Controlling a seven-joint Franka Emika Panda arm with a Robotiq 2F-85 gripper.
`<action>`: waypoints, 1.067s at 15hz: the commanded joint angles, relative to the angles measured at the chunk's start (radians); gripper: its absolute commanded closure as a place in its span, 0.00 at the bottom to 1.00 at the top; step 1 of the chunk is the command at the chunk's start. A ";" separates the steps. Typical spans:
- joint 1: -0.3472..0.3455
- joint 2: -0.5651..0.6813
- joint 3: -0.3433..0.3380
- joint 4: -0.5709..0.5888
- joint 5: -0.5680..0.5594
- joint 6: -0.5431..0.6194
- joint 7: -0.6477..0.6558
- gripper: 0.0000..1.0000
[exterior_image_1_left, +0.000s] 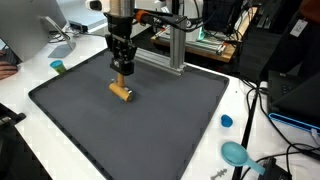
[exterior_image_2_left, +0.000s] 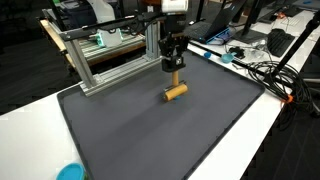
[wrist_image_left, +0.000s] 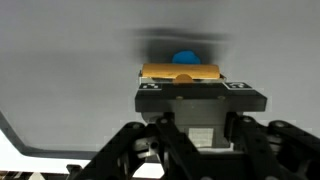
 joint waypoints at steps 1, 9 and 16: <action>0.020 0.057 -0.014 0.024 -0.035 -0.065 0.039 0.78; 0.023 0.080 -0.005 0.076 -0.036 -0.198 0.015 0.78; 0.015 0.103 -0.007 0.090 -0.031 -0.225 0.001 0.78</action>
